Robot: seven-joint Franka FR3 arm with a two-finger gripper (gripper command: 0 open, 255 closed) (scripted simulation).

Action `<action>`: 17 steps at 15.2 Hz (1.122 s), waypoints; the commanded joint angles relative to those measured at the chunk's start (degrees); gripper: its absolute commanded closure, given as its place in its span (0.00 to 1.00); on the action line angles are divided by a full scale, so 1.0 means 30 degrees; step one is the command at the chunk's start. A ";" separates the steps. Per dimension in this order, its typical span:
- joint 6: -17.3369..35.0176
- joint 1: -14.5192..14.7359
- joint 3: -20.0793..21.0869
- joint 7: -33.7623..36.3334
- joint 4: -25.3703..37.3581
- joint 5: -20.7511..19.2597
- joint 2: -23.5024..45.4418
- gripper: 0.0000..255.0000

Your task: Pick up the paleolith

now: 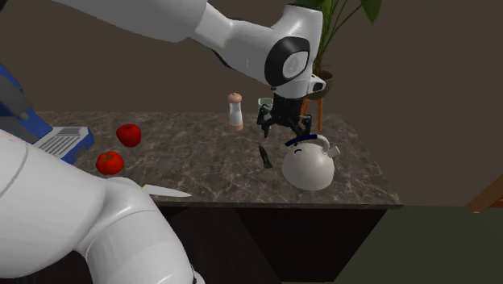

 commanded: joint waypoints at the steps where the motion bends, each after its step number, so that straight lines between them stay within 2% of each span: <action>1: 0.1145 0.0395 0.0069 -0.1001 0.0161 0.0221 0.1193 0.00; 9: 0.5223 0.1811 0.0759 -0.4777 0.1309 0.1144 0.6129 0.00; 17: 0.8157 0.2843 0.1655 -0.7828 0.2996 0.1615 1.0539 0.00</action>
